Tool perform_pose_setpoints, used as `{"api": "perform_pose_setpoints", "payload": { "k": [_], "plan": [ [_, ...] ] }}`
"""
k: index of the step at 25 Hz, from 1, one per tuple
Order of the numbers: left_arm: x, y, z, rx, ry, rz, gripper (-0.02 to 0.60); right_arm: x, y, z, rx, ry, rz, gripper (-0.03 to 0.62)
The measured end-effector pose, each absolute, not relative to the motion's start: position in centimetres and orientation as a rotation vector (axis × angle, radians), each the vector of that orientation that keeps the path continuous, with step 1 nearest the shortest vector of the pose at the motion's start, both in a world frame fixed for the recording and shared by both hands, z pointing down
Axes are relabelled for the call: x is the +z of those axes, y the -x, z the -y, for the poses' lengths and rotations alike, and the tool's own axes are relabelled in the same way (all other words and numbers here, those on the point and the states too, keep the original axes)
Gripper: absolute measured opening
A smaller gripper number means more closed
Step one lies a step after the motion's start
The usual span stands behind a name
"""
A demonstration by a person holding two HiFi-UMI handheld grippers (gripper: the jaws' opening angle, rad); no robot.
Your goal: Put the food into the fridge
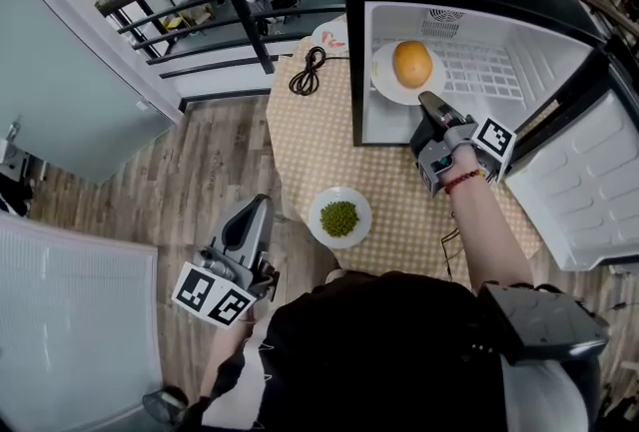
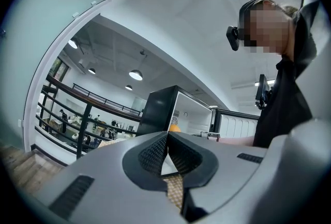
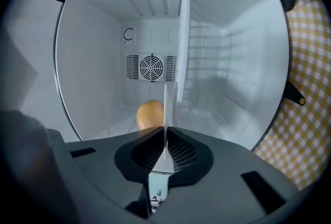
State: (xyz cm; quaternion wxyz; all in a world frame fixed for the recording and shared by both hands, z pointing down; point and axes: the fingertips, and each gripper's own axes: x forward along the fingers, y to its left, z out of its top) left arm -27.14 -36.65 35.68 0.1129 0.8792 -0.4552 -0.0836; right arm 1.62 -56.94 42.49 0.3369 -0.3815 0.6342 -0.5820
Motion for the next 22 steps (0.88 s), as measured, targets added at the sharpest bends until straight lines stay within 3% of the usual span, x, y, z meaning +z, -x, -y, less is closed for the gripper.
{"api": "perform_pose_setpoints", "payload": {
  "k": [22],
  "plan": [
    [36.8, 27.2, 36.2, -0.255, -2.542, 1.359, 0.014, 41.5, -1.4, 59.7, -1.53, 1.273, -1.717, 0.029]
  ]
}}
